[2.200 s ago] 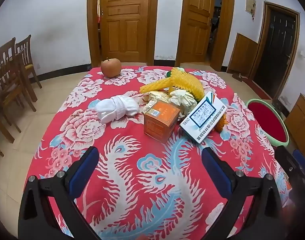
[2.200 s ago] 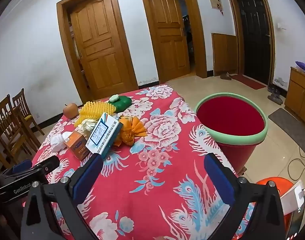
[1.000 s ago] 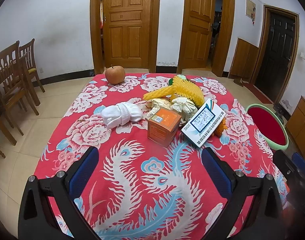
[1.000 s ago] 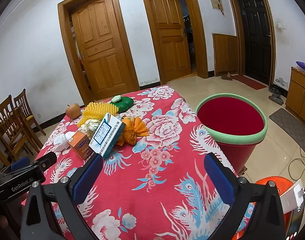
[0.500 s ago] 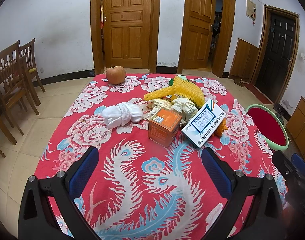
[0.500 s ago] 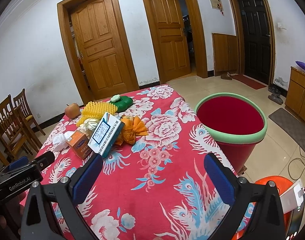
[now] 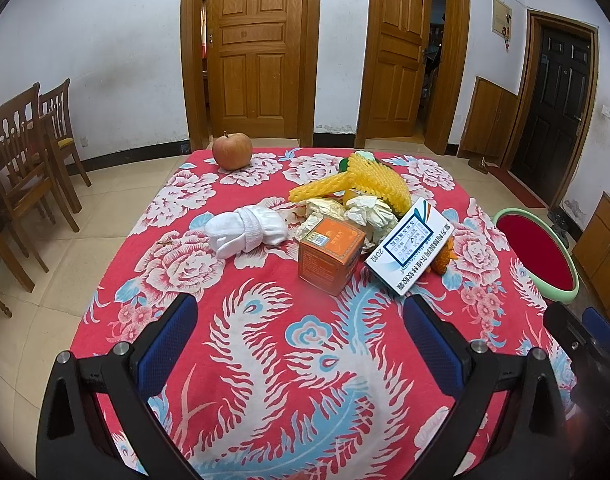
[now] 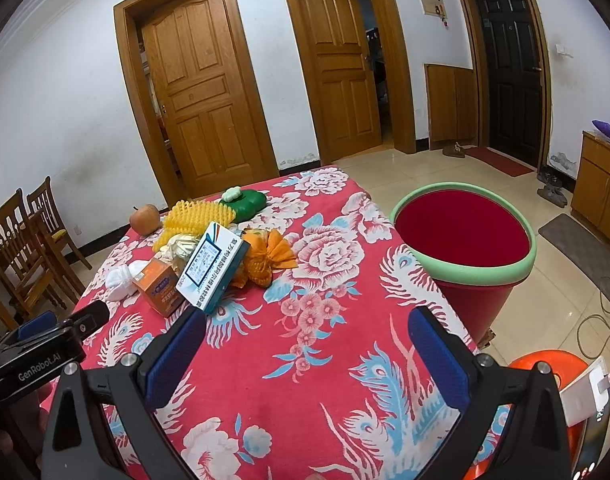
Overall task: Collect trash
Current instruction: 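Grasp the white cloth bundle with the left tool while the right grasps the white medicine box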
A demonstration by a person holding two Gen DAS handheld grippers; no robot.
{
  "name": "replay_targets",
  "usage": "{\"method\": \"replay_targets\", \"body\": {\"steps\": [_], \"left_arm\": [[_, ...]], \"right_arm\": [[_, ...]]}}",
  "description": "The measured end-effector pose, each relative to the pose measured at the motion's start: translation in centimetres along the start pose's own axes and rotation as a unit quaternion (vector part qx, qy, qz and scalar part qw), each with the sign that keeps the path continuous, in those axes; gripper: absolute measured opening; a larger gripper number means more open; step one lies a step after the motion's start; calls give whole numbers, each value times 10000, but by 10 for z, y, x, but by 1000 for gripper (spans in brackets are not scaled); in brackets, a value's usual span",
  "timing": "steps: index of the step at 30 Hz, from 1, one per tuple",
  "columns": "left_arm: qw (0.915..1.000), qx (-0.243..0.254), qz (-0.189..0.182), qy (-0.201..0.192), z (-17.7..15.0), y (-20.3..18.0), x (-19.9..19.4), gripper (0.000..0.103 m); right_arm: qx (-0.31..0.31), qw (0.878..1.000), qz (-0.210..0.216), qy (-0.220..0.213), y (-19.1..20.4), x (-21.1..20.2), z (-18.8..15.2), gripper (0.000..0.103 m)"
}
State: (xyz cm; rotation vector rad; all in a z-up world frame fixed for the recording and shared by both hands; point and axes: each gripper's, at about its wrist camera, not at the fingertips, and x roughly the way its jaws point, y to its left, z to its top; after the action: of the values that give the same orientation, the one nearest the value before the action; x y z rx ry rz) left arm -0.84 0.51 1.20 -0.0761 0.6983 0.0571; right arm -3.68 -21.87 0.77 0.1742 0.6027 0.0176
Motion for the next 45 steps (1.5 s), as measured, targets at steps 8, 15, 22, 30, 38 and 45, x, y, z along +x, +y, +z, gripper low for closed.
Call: {"method": "replay_targets", "body": {"steps": [8, 15, 22, 30, 38, 45], "left_arm": [[9998, 54, 172, 87, 13, 13, 8, 101], [9990, 184, 379, 151, 30, 29, 29, 101], [9979, 243, 537, 270, 45, 49, 50, 101], [9968, 250, 526, 544, 55, 68, 93, 101], [9953, 365, 313, 839, 59, 72, 131, 101], [9932, 262, -98, 1133, 54, 76, 153, 94]], "right_arm": [[-101, 9996, 229, 156, 7, 11, 0, 103], [-171, 9993, 245, 241, 10, 23, 15, 103], [-447, 9982, 247, 308, 19, 40, 30, 103], [-564, 9962, 350, 567, 31, 70, 38, 103], [-373, 9934, 263, 1052, 47, 101, 46, 103], [54, 9878, 215, 1541, 62, 130, 36, 103]]}}
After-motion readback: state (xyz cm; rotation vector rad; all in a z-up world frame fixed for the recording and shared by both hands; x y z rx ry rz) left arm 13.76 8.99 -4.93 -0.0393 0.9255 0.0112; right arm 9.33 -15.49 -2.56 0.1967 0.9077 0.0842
